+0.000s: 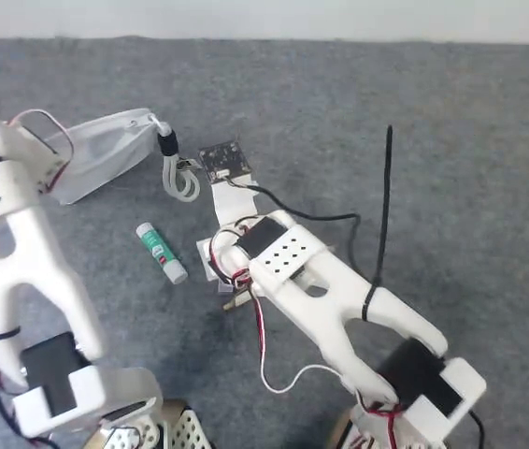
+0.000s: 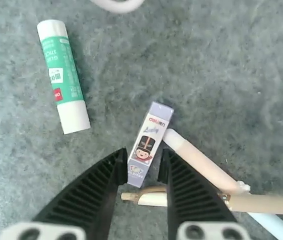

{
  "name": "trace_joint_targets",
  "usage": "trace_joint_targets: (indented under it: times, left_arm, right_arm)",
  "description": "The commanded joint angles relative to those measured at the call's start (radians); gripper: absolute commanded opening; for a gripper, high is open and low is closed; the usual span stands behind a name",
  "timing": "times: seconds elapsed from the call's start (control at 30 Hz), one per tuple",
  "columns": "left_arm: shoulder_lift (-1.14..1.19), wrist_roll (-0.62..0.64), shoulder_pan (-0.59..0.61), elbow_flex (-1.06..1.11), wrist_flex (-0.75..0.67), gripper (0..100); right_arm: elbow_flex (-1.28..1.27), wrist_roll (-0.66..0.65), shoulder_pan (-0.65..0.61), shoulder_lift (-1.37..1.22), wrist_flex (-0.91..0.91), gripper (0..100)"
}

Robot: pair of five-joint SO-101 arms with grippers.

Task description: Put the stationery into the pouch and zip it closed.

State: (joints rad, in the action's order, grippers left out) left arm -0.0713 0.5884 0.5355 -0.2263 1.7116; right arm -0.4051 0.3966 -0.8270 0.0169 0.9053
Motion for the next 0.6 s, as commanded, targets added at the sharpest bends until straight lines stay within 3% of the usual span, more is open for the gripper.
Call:
trace_joint_targets:
  times: [0.0,0.57]
  left_arm:
    - [-0.008,0.012,0.006,-0.041,-0.021,1]
    - [-0.008,0.012,0.006,-0.033,-0.025,1]
  right_arm:
    - [0.061,0.040,0.013,-0.015,-0.048,10.6]
    - [0.167,0.046,0.033,-0.209,-0.134,10.7]
